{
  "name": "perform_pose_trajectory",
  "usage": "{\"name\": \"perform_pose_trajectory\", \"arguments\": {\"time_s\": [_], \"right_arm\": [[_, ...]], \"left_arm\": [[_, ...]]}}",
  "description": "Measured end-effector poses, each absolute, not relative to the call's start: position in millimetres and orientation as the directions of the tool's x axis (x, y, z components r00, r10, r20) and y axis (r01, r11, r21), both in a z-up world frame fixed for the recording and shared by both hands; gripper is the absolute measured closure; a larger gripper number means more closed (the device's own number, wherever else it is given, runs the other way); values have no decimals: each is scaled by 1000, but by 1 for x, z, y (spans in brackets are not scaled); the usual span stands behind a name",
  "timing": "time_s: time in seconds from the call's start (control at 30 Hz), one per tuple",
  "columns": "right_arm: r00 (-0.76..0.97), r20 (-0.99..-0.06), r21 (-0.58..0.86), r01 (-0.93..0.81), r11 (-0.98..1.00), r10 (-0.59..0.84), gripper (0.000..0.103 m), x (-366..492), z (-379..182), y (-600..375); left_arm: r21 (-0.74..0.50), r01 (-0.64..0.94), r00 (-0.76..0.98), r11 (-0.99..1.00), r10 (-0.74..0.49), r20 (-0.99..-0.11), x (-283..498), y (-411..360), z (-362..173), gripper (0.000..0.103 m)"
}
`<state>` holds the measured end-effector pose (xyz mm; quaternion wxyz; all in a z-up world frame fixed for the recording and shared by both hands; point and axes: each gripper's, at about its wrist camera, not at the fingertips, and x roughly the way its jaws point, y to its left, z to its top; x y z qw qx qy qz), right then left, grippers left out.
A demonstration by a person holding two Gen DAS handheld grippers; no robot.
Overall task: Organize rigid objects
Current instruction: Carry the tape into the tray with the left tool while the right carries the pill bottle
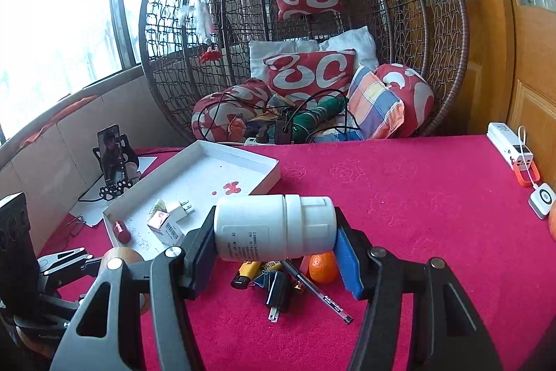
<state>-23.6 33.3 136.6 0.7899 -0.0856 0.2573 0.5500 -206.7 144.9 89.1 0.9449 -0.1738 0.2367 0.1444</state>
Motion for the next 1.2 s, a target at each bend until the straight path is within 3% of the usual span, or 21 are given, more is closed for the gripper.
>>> {"name": "perform_pose_trajectory", "arguments": {"time_s": [0.33, 0.77, 1.2], "right_arm": [[214, -528, 118, -940, 320, 822, 43, -40, 141, 76], [92, -563, 240, -933, 269, 821, 43, -59, 125, 161], [62, -677, 296, -890, 348, 733, 43, -50, 71, 236]], "left_arm": [[-313, -430, 852, 847, 266, -451, -234, 191, 104, 56], [-309, -598, 776, 739, 438, -453, -218, 290, 117, 56], [-378, -711, 677, 593, 431, -597, -198, 362, 62, 56]]}}
